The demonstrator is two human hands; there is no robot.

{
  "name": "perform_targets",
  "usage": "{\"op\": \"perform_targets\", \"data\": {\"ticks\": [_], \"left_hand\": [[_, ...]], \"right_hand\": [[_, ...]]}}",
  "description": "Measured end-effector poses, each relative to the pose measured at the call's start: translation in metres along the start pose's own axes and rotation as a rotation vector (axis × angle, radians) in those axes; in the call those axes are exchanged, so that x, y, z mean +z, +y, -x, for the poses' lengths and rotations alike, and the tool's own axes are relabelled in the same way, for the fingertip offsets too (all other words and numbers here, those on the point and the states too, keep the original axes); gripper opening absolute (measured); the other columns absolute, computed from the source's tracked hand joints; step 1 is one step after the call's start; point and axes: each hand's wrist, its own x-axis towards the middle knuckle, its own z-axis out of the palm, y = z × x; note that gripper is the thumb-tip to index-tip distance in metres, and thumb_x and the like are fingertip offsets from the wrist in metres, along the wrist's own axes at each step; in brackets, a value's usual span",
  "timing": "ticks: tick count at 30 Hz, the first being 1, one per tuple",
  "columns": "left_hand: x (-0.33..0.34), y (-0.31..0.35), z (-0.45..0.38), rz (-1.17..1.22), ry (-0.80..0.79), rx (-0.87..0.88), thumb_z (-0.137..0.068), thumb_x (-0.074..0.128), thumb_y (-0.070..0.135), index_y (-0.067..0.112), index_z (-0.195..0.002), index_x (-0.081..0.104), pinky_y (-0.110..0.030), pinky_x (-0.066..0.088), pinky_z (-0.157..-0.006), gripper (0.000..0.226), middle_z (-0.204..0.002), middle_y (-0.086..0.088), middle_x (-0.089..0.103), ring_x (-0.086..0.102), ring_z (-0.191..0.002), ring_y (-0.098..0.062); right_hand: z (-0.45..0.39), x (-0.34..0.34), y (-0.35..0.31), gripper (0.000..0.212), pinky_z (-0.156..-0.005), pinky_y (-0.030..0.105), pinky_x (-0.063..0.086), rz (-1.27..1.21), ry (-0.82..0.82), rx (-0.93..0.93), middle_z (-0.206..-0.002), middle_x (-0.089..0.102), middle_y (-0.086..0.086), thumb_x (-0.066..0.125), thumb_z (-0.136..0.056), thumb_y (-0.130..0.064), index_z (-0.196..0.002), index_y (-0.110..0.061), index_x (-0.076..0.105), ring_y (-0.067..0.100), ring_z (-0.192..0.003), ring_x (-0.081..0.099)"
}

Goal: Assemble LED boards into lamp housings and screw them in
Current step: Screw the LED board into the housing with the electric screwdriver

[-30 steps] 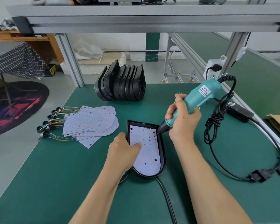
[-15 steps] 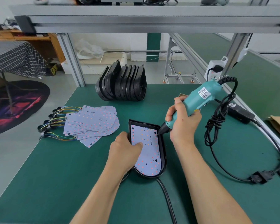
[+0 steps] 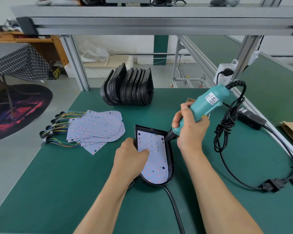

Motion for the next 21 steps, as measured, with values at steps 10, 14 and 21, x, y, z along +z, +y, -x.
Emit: {"op": "perform_targets", "data": {"ticks": [10, 14, 21], "left_hand": [[0.000, 0.000, 0.001, 0.008, -0.009, -0.005, -0.086, 0.069, 0.031, 0.017, -0.090, 0.055, -0.029, 0.040, -0.058, 0.019, -0.093, 0.002, 0.063, 0.060, -0.082, -0.013], [-0.001, 0.001, 0.001, 0.005, -0.015, -0.005, -0.086, 0.069, 0.030, 0.017, -0.089, 0.055, -0.029, 0.040, -0.058, 0.020, -0.094, 0.001, 0.063, 0.060, -0.083, -0.016], [-0.003, 0.003, 0.003, -0.004, -0.019, -0.014, -0.087, 0.068, 0.031, 0.018, -0.088, 0.053, -0.030, 0.040, -0.059, 0.021, -0.094, 0.001, 0.062, 0.060, -0.084, -0.017]], "right_hand": [[-0.001, -0.004, 0.005, 0.020, -0.049, 0.025, 0.041, -0.011, -0.050, -0.017, -0.054, 0.056, 0.002, 0.064, -0.090, -0.019, -0.078, -0.035, 0.067, 0.021, -0.041, 0.044], [-0.004, -0.007, 0.009, 0.011, -0.050, 0.024, 0.041, -0.017, -0.070, -0.040, -0.055, 0.056, 0.002, 0.064, -0.092, -0.018, -0.087, -0.027, 0.069, 0.021, -0.042, 0.045], [-0.004, -0.010, 0.008, 0.004, -0.050, 0.026, 0.039, -0.041, -0.063, -0.035, -0.055, 0.055, 0.003, 0.065, -0.092, -0.021, -0.090, -0.023, 0.068, 0.022, -0.043, 0.045]]}}
